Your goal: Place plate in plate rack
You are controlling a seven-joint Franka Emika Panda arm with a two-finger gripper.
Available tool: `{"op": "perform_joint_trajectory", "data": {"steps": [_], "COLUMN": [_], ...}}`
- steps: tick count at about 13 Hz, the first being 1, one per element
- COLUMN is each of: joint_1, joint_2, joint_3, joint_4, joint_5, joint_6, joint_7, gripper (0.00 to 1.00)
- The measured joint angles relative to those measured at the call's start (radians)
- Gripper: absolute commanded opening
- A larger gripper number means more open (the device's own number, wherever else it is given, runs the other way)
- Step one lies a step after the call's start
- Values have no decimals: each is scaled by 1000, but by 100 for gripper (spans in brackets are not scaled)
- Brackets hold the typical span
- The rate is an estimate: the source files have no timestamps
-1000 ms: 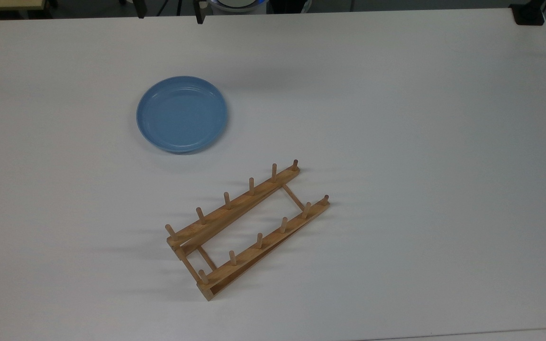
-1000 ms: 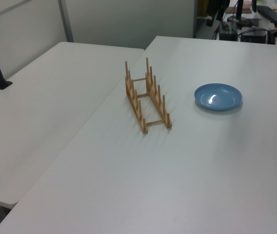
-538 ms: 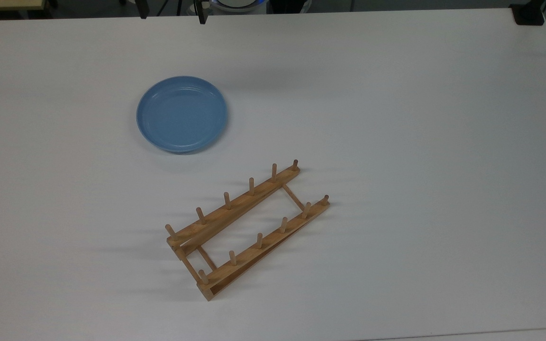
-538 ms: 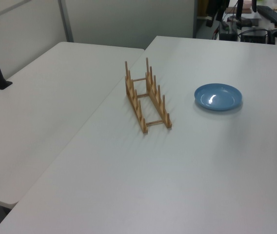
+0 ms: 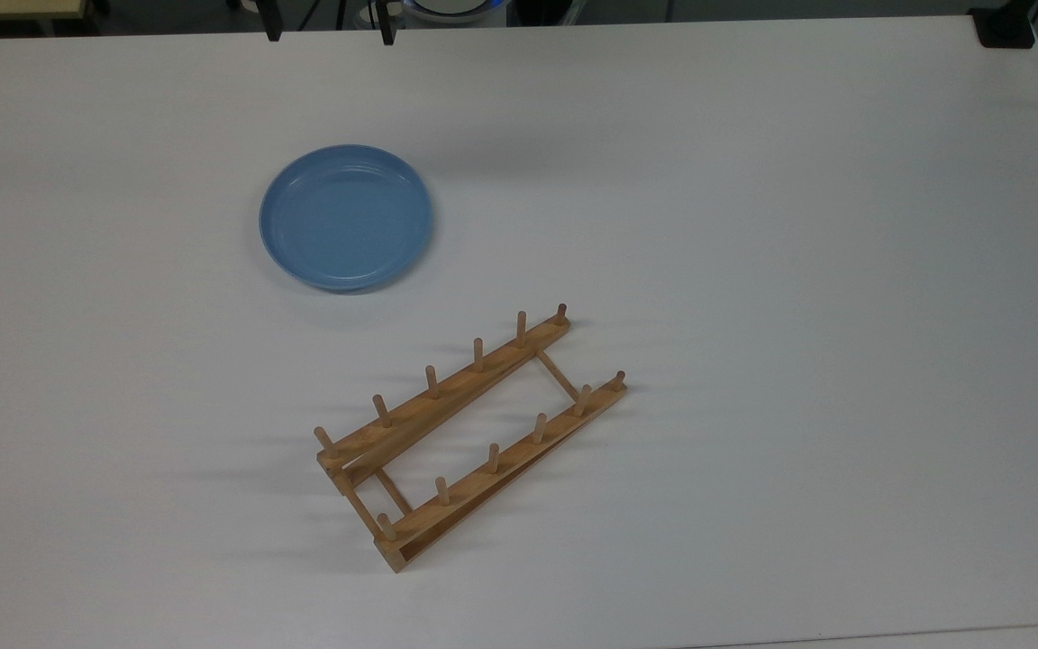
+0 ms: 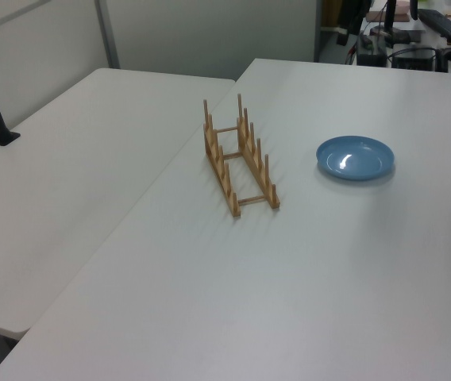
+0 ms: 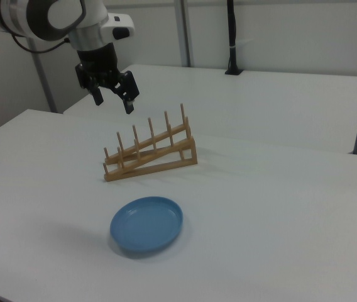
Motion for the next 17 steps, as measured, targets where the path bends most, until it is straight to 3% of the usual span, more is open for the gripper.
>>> {"op": "perform_joint_trajectory", "data": {"steps": [4,7,13,17], "joint_1": [-12,-42,-91,-134], "joint_2": [0,2,27,95], "joint_3": [-8,-12,-15,-17], "joint_4": [0,-34,-262,-313], "joint_5": [0,-5,-47,-48], "joint_6": [-85,-98,217,297], "joint_7": [-265,-333,-340,-345], "gripper": [100,100,100,100]}}
